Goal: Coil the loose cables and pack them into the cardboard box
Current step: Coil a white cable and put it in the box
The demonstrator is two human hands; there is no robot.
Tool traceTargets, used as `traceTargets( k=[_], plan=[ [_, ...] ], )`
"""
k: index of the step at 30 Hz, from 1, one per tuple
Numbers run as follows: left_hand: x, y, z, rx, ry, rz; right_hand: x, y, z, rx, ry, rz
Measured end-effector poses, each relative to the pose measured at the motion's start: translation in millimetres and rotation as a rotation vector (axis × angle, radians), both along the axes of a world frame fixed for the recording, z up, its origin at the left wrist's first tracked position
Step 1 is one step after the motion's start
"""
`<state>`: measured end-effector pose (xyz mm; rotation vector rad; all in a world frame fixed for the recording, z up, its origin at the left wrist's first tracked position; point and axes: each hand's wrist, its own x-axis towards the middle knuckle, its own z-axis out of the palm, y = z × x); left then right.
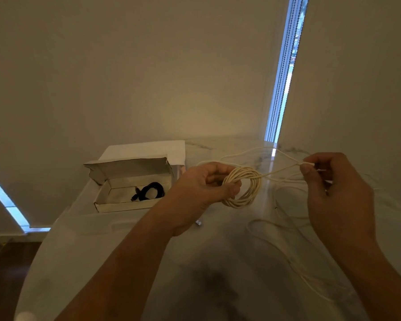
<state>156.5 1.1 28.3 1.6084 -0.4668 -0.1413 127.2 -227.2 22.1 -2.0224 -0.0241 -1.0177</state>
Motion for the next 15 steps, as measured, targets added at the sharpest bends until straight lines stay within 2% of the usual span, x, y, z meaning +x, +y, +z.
traceTargets(
  k=[7, 15],
  plan=[
    [-1.8, -0.7, 0.9, -0.046, -0.007, 0.052, -2.2, 2.7, 0.2, 0.019, 0.003, 0.001],
    [-7.3, -16.0, 5.0, -0.329, 0.002, 0.185, -5.1, 12.6, -6.8, -0.115, 0.154, 0.054]
  ],
)
